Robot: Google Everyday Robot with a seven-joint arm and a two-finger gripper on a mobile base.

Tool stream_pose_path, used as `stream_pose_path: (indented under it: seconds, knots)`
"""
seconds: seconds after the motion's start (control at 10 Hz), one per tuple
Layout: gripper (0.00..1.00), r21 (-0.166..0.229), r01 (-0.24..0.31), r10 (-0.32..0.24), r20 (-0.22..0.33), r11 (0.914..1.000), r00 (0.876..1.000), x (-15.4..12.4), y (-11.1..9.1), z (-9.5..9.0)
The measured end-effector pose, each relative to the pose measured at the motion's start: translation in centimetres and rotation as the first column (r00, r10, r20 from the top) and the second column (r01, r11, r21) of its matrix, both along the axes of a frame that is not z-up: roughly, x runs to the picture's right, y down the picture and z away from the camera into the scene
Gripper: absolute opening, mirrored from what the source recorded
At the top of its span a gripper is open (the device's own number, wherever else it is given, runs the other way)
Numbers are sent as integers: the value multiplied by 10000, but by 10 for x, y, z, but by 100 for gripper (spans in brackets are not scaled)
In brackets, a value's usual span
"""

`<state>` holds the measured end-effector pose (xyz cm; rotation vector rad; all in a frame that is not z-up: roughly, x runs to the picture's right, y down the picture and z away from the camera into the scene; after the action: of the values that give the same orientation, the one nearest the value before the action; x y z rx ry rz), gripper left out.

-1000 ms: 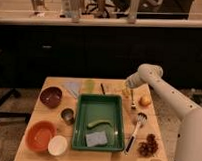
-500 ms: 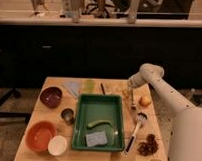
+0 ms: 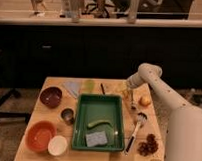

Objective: Place banana in red bowl

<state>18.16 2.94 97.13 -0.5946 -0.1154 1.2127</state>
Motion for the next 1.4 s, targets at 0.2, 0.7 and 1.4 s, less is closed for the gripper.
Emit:
stream_pose_path:
  seconds: [0.2, 0.7, 1.4]
  knots:
    - [80, -95, 137, -136, 51, 9999, 9999, -1, 2, 3]
    - [80, -235, 360, -358, 83, 9991, 9993, -6, 3, 7]
    - [80, -242, 368, -366, 79, 9990, 9993, -7, 4, 8]
